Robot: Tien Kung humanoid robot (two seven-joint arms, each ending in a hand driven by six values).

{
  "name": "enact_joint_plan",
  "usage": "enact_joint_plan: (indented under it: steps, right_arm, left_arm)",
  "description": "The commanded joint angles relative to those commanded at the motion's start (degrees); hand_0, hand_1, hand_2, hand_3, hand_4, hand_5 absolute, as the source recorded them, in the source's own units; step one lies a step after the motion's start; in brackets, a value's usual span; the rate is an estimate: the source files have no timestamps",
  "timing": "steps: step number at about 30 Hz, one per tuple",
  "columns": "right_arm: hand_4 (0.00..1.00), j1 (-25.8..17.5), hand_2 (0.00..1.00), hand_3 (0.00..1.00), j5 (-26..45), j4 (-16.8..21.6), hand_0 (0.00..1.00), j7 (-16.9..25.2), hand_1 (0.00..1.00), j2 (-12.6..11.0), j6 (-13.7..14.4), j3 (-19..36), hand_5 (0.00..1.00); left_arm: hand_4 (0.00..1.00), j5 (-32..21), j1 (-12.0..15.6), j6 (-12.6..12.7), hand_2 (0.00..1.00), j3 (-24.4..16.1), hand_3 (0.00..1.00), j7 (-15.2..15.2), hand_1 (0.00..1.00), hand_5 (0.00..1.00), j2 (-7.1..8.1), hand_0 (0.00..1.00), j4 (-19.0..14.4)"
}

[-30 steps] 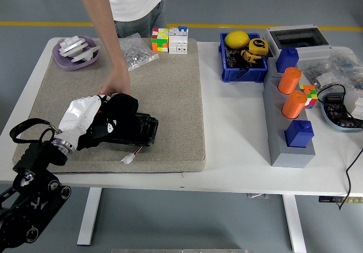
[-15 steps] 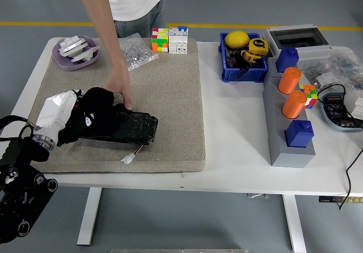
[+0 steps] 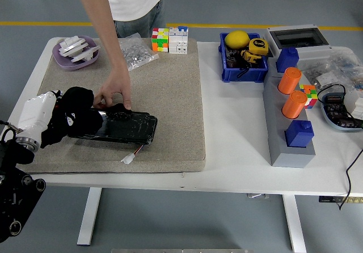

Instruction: Pick the rag up,wipe the panel,place it on the desk

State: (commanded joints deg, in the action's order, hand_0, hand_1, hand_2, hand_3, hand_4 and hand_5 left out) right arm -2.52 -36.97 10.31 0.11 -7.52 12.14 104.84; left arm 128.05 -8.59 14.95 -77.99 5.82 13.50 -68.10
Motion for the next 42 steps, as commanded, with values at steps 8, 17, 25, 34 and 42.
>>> enact_joint_plan:
  steps: [8, 17, 25, 34, 42]
  right_arm:
    - [0.946, -0.11, 0.668, 0.556, -0.57, 0.0, 0.714, -0.02, 0.635, -0.11, 0.09, 0.46, 0.403]
    - [0.946, -0.21, 0.668, 0.556, -0.88, 0.0, 0.715, -0.03, 0.635, -0.17, 0.15, 0.77, 0.403]
    - [0.946, -0.16, 0.668, 0.556, -1.63, 0.0, 0.715, 0.01, 0.634, -0.22, 0.09, 1.55, 0.404]
    - [0.946, 0.03, 0.668, 0.556, -1.46, 0.0, 0.715, 0.07, 0.634, -0.23, 0.01, 1.59, 0.404]
    - [0.947, 0.2, 0.668, 0.556, -2.15, 0.0, 0.714, 0.13, 0.635, -0.18, -0.25, 2.16, 0.403]
  left_arm:
    - [0.073, -0.05, 0.24, 0.11, 0.525, -0.53, 0.459, 0.31, 0.251, 0.002, 0.03, 0.257, 0.27]
    - [0.071, -0.26, 0.13, 0.39, 0.524, 2.1, 0.457, 0.41, 0.252, 0.002, -0.04, 0.257, -2.14]
    - [0.074, -0.46, -0.28, 0.35, 0.523, 6.79, 0.456, 0.78, 0.253, 0.002, 0.01, 0.257, -4.27]
    - [0.075, -0.8, -1.83, 0.32, 0.523, 13.87, 0.457, 1.31, 0.253, 0.002, -0.13, 0.258, -6.16]
    - [0.077, -0.96, -3.57, -0.08, 0.523, 20.99, 0.457, 1.93, 0.254, 0.002, -0.75, 0.259, -7.32]
